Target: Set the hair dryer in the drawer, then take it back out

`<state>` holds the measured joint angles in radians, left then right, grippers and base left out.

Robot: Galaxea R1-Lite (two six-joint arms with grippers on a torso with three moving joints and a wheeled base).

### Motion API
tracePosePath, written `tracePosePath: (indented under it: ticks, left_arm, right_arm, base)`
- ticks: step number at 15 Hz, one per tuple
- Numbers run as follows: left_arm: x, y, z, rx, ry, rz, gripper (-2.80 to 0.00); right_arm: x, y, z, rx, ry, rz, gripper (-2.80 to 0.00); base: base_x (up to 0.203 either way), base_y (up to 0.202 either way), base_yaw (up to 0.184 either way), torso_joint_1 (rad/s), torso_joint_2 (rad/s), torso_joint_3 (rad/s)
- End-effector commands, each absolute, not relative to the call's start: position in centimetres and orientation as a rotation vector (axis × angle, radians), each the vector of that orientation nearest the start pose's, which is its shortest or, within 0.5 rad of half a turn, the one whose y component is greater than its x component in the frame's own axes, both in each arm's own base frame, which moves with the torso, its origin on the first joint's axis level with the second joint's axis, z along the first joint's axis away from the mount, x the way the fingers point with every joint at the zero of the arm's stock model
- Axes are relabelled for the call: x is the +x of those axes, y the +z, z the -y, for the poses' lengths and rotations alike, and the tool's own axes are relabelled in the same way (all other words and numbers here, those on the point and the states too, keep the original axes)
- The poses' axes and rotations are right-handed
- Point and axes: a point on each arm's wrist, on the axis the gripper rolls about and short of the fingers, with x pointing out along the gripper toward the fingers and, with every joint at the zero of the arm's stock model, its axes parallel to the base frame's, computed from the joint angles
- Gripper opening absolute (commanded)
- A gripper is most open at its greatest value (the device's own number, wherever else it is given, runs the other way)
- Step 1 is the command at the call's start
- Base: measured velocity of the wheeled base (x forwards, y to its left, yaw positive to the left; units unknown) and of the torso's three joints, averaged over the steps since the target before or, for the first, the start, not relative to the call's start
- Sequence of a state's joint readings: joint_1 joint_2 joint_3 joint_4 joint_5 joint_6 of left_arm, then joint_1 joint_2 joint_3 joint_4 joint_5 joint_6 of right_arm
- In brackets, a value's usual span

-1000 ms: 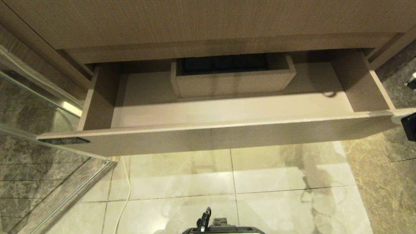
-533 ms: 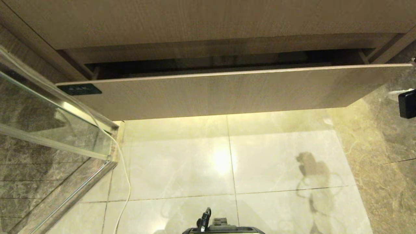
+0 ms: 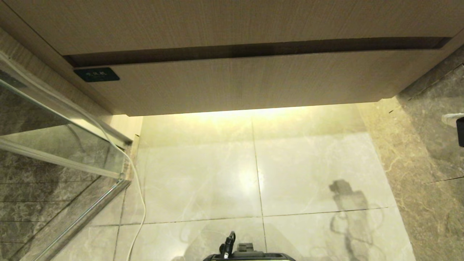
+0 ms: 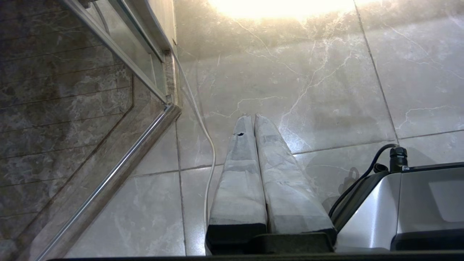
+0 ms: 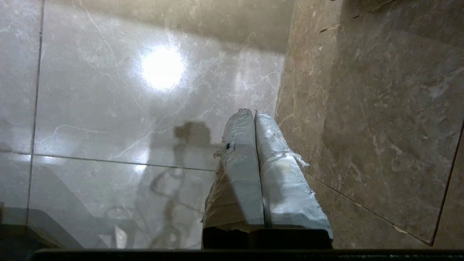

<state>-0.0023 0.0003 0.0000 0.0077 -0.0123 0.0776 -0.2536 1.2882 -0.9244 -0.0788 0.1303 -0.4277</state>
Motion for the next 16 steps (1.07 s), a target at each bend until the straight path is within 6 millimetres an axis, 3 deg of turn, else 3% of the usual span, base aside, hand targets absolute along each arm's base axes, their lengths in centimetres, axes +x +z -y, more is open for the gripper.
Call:
tracePosePath:
  ticks: [1,5,9,11,16]
  left_arm:
    - [-2.3,7.4,0.0,0.078,-0.013,-0.009,-2.80]
    - [-2.3,7.4,0.0,0.078,-0.016,-0.009,-2.80]
    - [-2.3,7.4,0.0,0.078,-0.014,-0.009,-2.80]
    - [-2.3,7.4,0.0,0.078,-0.016,-0.009,-2.80]
    - [-2.3,7.5,0.0,0.078,-0.015,-0.008,-2.80]
  right_arm:
    - [18.0,26.9,4.0,-0.381,-0.050,-0.271,-2.80]
    - [13.5,25.6,2.8,-0.396,-0.058,-0.212,-2.80]
    - [8.6,22.1,1.5,-0.440,-0.035,-0.190,-2.80]
    - [5.8,19.4,0.8,-0.449,-0.026,-0.161,-2.80]
    - [0.4,14.7,-0.2,-0.411,0.012,0.025,-2.80]
  base:
    - [0.000,0.000,0.000,0.000,0.00,0.000]
    - [0.000,0.000,0.000,0.000,0.00,0.000]
    - [0.000,0.000,0.000,0.000,0.00,0.000]
    - [0.000,0.000,0.000,0.000,0.00,0.000]
    - [0.000,0.000,0.000,0.000,0.00,0.000]
